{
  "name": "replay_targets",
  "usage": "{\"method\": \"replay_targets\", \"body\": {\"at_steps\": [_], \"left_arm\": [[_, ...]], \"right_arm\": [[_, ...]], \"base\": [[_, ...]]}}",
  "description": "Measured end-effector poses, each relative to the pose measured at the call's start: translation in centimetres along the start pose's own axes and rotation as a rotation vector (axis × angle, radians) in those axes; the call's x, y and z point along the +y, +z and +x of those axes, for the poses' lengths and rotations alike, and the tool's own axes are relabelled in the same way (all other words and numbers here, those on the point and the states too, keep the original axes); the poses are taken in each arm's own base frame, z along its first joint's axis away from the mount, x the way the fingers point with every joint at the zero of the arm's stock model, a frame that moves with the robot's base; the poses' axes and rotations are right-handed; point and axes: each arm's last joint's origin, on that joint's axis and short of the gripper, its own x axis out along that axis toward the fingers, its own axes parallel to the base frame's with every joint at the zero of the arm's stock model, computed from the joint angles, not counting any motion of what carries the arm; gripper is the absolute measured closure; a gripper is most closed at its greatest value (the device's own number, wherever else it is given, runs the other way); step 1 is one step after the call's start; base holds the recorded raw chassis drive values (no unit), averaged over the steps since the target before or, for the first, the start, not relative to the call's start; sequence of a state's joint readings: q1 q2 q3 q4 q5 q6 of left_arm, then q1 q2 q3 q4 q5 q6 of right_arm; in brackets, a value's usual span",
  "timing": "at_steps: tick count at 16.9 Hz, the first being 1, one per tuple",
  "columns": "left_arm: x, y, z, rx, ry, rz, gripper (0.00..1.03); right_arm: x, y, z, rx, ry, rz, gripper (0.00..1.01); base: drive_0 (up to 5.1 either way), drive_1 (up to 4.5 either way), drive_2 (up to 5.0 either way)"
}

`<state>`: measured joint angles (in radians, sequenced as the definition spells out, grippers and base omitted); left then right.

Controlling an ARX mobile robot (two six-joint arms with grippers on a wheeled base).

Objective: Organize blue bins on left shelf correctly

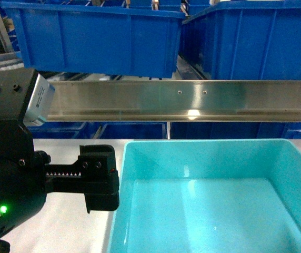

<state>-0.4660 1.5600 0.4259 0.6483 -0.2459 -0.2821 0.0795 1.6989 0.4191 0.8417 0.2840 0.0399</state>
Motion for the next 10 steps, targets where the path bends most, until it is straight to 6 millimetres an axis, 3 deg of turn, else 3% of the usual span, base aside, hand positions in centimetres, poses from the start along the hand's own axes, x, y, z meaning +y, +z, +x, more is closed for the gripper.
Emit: {"method": "replay_targets", "body": {"at_steps": [10], "left_arm": [[-2.1, -2.2, 2.7, 0.141, -0.029, -0.106, 0.05]], "right_arm": [[-0.3, -2.5, 1.5, 0.087, -0.024, 0.027, 0.03]], "base": [[0.0, 0.0, 0.0]]}}
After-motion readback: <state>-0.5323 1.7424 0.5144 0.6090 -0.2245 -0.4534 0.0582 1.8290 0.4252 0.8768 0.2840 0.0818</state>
